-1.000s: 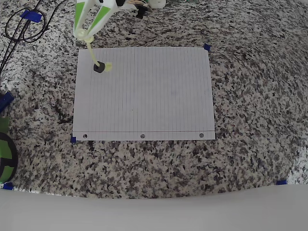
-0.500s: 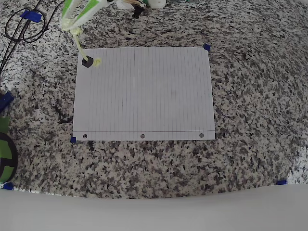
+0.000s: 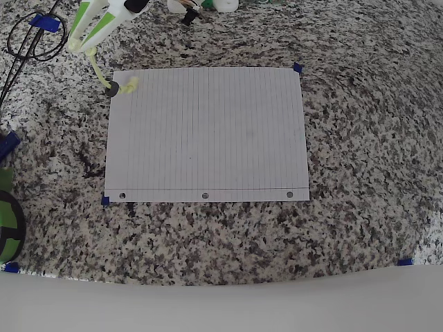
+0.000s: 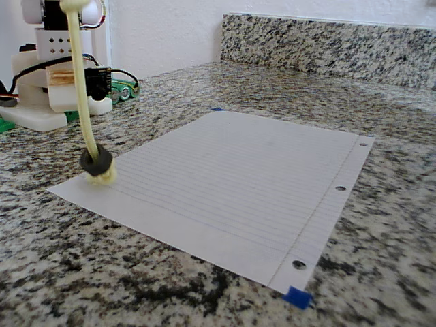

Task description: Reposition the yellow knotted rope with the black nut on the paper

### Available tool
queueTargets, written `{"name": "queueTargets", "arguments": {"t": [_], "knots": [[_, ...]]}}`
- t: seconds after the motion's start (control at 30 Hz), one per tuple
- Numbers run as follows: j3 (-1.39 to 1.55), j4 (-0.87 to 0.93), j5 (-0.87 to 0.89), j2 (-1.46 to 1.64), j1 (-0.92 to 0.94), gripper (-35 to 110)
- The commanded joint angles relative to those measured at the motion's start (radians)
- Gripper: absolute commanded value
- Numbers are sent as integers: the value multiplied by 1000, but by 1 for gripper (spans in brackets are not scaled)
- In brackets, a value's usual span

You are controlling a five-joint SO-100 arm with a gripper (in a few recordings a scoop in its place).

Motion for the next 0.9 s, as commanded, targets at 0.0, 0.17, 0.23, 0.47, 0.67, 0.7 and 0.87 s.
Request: {"name": "queueTargets", "arguments": {"t": [0.0, 0.17, 0.23, 0.47, 0.67, 0.7, 0.87], "knots": [[0, 43, -5, 69, -61, 0], [55, 84, 17, 178, -232, 0], [80, 115, 34, 201, -298, 0], [153, 236, 83, 293, -508, 0], [161, 360, 144, 321, -666, 0], [166, 370, 146, 325, -693, 0], [204, 411, 147, 373, -790, 0]]}}
